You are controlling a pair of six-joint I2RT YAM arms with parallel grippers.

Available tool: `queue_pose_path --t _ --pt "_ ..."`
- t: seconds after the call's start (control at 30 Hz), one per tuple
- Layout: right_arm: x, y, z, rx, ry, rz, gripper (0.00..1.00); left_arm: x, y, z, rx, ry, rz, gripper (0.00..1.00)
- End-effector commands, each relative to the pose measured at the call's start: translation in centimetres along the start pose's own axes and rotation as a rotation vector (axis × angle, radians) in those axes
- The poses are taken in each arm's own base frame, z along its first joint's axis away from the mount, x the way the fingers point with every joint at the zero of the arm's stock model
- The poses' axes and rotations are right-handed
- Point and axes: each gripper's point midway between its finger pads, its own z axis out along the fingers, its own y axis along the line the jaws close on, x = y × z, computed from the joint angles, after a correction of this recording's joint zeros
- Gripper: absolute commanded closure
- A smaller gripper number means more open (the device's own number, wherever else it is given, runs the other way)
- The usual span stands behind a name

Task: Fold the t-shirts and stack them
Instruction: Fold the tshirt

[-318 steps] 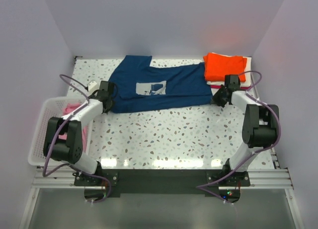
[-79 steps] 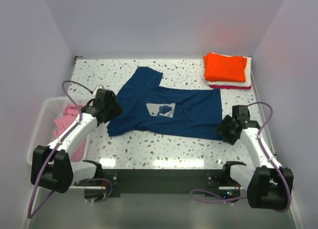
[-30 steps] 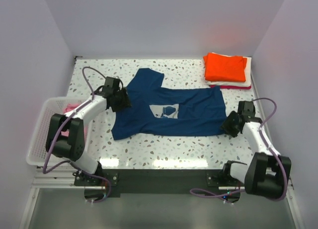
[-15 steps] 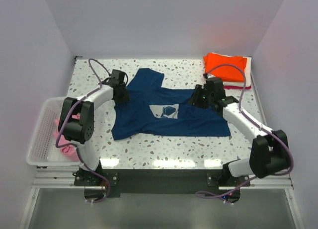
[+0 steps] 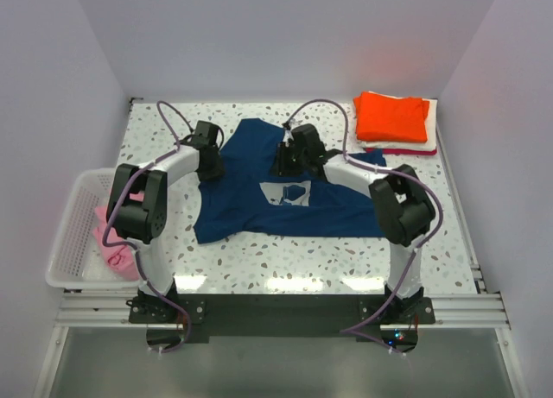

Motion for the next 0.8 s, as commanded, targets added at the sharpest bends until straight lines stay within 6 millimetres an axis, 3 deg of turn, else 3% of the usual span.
queue_pose_path --t 0.0,0.27,0.77 --pt "-2.4 3.1 1.7 -0.071 -0.063 -0.073 0.66 -1.9 0.0 0.3 0.002 -0.049 0.012 0.57" --pt "-1.2 4.1 5.6 -0.062 -0.029 -0.105 0.64 -1.8 -0.9 0.5 0.054 -0.038 0.013 0.64" --pt "0.0 4.4 8.6 -0.03 0.019 -0.12 0.62 -2.1 -1.8 0.1 0.1 -0.043 0.014 0.96"
